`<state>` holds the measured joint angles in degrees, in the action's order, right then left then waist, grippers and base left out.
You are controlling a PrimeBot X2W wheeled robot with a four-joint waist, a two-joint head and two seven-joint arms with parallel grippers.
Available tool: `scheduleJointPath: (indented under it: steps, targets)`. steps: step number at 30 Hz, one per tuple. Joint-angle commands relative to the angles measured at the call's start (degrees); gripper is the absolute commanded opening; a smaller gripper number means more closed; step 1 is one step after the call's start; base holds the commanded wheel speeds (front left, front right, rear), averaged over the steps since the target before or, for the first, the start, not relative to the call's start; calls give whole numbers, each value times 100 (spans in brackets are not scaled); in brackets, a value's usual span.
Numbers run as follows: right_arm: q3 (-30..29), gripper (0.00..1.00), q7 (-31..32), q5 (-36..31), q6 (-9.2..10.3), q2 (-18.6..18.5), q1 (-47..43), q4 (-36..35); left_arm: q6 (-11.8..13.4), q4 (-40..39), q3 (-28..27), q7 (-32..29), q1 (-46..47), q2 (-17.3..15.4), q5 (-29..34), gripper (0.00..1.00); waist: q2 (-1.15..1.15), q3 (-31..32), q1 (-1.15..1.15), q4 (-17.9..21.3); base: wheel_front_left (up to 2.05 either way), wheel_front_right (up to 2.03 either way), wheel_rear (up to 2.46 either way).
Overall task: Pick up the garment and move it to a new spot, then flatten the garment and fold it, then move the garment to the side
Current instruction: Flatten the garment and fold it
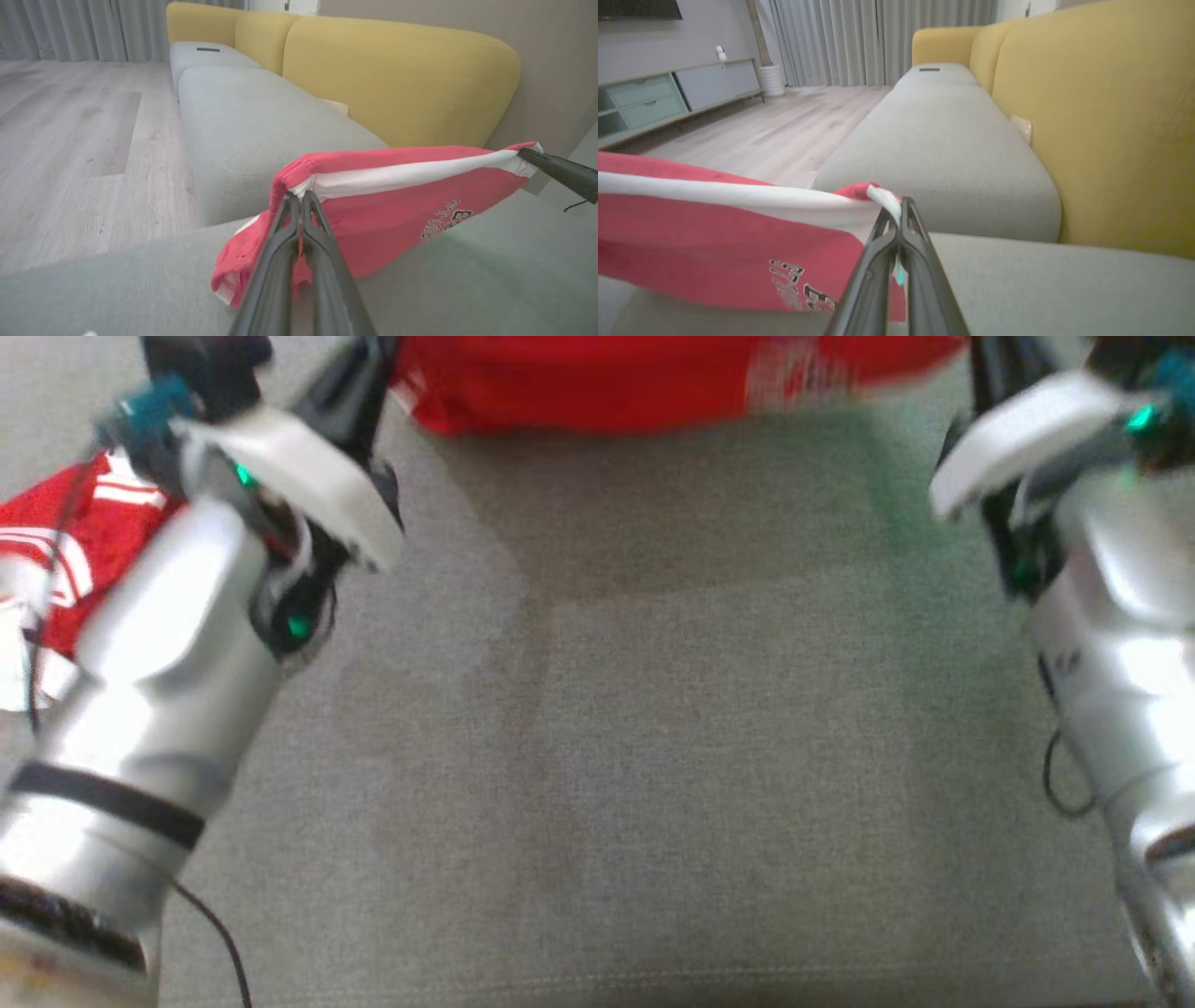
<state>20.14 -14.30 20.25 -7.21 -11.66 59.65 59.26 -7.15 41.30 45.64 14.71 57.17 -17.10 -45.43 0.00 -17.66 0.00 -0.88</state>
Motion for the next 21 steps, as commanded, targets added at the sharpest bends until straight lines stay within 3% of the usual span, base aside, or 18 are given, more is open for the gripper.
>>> scheduleJointPath:
  steps: [1, 13, 21]
  targets:
    - [164, 0, -45, 134, -28, -24, 4, -166, -30, -191, -142, 29, 170, -199, 58, 0, 0, 80, 0, -24, 0, 0, 0]
    - [2076, 0, 1075, 1750, -28, -1144, -1487, -1187, -33, -969, 597, 29, -1502, -703, 230, 0, 0, 875, 0, 13, 0, 0, 0]
    - [2612, 0, 1666, 2502, -28, -1877, -2353, -1939, -33, -1319, 577, 29, -2329, -758, 335, 0, 0, 1399, 0, 24, 0, 0, 0]
